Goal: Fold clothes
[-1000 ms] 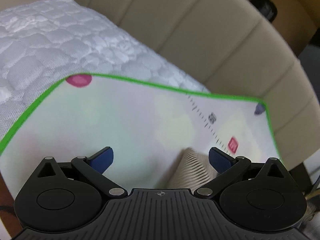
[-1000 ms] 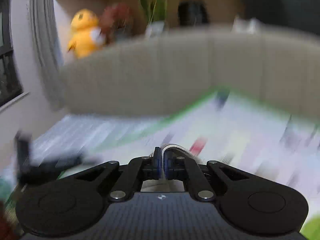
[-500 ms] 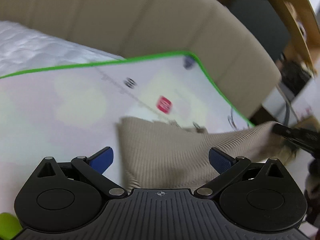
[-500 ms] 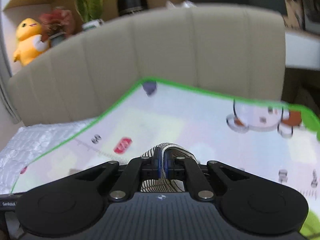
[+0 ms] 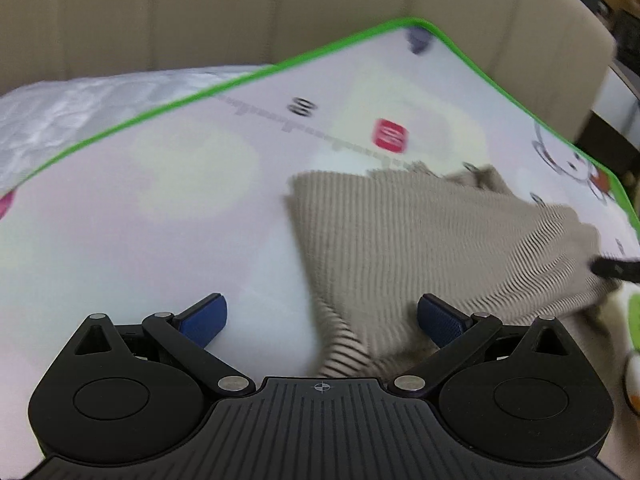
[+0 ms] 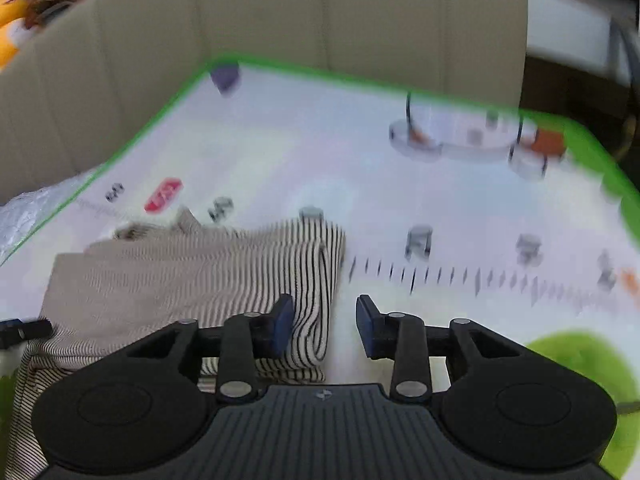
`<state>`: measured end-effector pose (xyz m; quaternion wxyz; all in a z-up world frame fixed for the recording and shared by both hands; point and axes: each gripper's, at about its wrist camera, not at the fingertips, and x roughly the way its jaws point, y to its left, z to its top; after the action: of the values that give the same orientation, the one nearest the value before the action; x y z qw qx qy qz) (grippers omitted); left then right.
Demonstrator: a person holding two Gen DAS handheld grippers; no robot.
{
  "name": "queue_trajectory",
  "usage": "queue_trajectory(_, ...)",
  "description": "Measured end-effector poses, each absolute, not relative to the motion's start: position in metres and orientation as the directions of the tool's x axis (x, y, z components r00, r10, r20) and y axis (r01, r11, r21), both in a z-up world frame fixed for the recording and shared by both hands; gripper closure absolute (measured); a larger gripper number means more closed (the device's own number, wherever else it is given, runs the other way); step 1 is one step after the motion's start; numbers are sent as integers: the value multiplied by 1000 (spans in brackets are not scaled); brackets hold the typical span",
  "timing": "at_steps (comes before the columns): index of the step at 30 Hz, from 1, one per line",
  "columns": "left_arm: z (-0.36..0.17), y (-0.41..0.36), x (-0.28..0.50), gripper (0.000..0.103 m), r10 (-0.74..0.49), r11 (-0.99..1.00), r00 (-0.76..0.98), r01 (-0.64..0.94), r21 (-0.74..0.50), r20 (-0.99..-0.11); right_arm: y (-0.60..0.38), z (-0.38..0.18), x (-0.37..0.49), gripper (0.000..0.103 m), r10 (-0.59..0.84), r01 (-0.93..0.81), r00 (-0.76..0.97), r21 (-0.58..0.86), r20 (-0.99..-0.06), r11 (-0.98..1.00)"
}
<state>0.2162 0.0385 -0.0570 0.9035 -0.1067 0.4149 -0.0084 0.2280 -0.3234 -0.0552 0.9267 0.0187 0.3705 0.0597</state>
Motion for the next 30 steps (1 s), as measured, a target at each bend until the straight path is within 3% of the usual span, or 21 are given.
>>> queue_trajectory(2, -46, 46, 211, 0, -145, 955, 695, -88, -282, -705, -313, -39, 213, 75, 165, -161, 778, 62, -606, 985)
queue_trajectory(5, -38, 41, 209, 0, -263, 915, 721, -23, -402, -641, -296, -38, 215, 76, 274, -226, 768, 156, -580, 962)
queue_trajectory(9, -51, 14, 213, 0, -331, 925, 665, 90, -368, -669, -281, -84, 231, 77, 235, -137, 703, 196, -672, 971)
queue_trajectory(12, -66, 2, 217, 0, -223, 973, 635, 96, -211, -739, -284, -105, 217, 78, 234, -111, 725, 226, -647, 968)
queue_trajectory(27, -76, 4, 221, 0, -201, 979, 600, 88, -186, -774, -282, -103, 203, 75, 238, -128, 732, 214, -639, 969)
queue_trajectory(30, -76, 4, 222, 0, -200, 979, 597, 85, -187, -777, -285, -103, 203, 67, 256, -137, 730, 232, -634, 963)
